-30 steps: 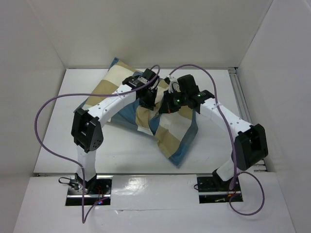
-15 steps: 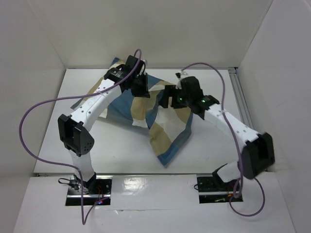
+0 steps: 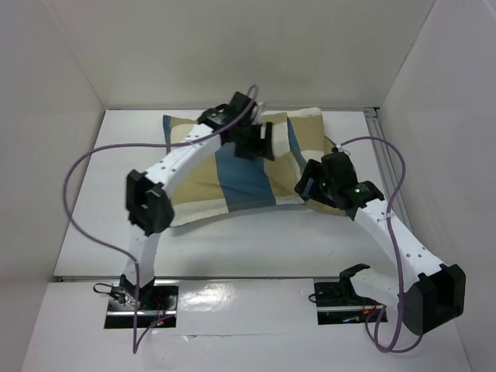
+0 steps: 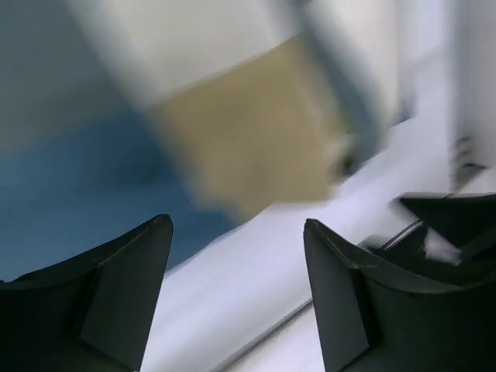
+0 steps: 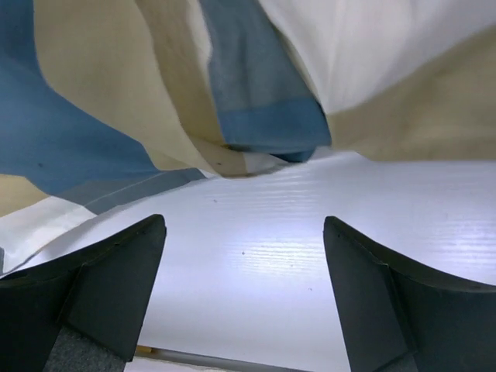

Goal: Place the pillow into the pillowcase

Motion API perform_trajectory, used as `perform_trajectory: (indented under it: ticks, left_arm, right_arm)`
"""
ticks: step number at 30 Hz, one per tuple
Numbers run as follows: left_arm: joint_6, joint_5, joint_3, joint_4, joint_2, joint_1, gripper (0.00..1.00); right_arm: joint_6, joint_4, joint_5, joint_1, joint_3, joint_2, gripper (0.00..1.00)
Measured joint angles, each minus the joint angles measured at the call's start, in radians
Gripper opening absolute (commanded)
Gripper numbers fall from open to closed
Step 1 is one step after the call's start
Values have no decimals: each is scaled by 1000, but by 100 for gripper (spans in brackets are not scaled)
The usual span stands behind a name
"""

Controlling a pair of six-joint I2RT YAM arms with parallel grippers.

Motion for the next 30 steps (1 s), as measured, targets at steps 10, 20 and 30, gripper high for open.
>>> perform_trajectory:
  ticks: [10, 20, 30]
  left_arm:
    - [-204, -282, -1099, 35, -880, 513, 90]
    - [-357, -235, -1609, 79, -1128, 537, 100]
    - [-392, -141, -1777, 404, -1141, 563, 61]
  right_arm:
    - [113, 69, -70, -52, -139, 32, 92]
    - [135, 172, -226, -166, -174, 80, 92]
    - [191, 224, -339, -360, -315, 11, 92]
